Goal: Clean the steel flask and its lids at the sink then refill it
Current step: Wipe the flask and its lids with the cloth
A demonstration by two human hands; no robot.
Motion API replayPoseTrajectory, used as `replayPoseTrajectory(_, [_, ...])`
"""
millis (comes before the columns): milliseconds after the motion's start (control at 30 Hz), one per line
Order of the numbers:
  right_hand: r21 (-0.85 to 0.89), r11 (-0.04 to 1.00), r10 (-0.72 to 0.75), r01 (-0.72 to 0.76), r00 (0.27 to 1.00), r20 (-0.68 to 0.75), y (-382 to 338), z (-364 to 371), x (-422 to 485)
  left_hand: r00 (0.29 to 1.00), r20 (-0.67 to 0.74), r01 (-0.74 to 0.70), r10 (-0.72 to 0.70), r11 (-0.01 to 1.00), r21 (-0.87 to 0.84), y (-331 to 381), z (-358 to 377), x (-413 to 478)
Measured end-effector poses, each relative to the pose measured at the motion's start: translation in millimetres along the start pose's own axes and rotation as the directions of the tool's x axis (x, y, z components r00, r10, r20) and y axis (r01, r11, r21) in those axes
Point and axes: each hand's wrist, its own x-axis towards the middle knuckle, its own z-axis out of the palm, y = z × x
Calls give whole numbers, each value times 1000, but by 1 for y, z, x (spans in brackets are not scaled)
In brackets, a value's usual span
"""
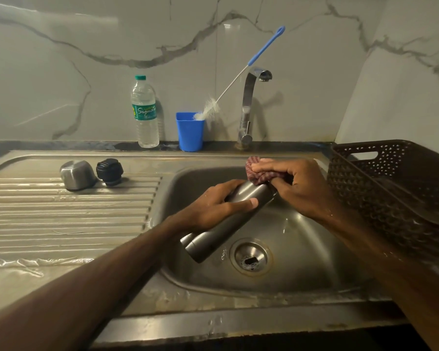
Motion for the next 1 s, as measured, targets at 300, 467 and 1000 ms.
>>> replayPoseTrajectory(300, [-133,987,-83,85,996,15,-1,-2,-2,985,9,163,-170,924,-347,3,-2,4])
replayPoseTrajectory(467, [-113,991,-81,76,996,-45,-1,-2,0,996,46,88,-79,967,-241,5,-6,2])
replayPoseTrajectory(1000, [624,453,726,-636,670,156,17,5,-2,995,-20,-96,97,995,26,9,2,-6])
